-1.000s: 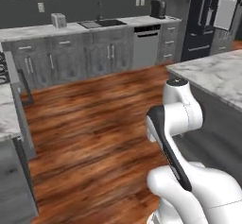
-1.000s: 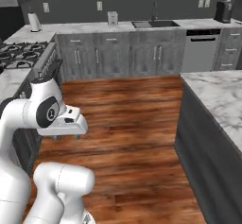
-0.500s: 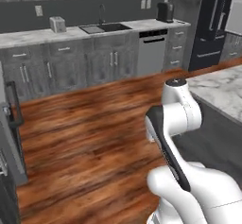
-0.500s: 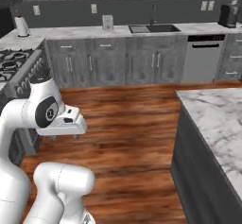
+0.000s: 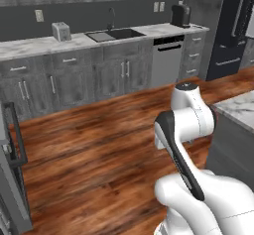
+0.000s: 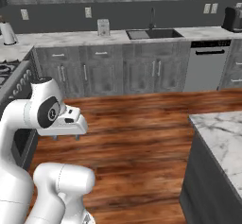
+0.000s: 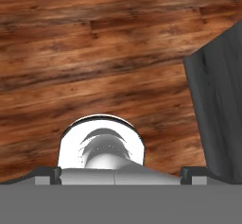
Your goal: Retrieve the butter from the fridge and place it on a plate on the dining table. Then retrieve the butter knife by the fridge and place it near the plate.
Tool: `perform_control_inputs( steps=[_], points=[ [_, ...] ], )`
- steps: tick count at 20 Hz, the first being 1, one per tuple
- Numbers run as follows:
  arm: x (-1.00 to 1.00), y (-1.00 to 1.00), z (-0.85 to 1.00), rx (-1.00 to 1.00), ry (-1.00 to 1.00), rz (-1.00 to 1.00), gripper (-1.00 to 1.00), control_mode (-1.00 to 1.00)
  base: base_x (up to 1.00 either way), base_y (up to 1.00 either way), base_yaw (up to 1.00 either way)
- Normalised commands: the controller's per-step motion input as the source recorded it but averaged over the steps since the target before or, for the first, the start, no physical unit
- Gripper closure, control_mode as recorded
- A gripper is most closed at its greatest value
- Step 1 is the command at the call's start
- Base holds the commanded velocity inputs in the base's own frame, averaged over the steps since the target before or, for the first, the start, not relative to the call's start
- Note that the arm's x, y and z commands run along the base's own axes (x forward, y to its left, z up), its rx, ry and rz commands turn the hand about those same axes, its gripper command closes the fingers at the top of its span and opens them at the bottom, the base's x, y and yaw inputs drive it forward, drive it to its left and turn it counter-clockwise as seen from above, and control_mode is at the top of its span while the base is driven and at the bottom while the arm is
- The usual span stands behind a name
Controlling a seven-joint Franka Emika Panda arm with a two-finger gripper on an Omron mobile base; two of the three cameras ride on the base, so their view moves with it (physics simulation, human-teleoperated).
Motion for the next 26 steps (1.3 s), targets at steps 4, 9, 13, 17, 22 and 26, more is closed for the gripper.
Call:
perform_control_inputs(
  steps=[4, 9, 13, 17, 22, 26],
  points=[
    [0.0, 0.0, 0.0, 0.0, 0.0, 0.0, -1.0, 1.0, 1.0, 0.5, -0.01],
    [0.0, 0.0, 0.0, 0.0, 0.0, 0.0, -1.0, 1.0, 1.0, 0.49, 0.0],
    [0.0, 0.0, 0.0, 0.0, 0.0, 0.0, -1.0, 1.0, 1.0, 0.47, 0.0],
    [0.0, 0.0, 0.0, 0.0, 0.0, 0.0, -1.0, 1.0, 1.0, 0.04, -0.1],
    [0.0, 0.0, 0.0, 0.0, 0.0, 0.0, -1.0, 1.0, 1.0, -0.05, -0.21],
    [0.0, 0.0, 0.0, 0.0, 0.0, 0.0, -1.0, 1.0, 1.0, -0.45, -0.26]
  ],
)
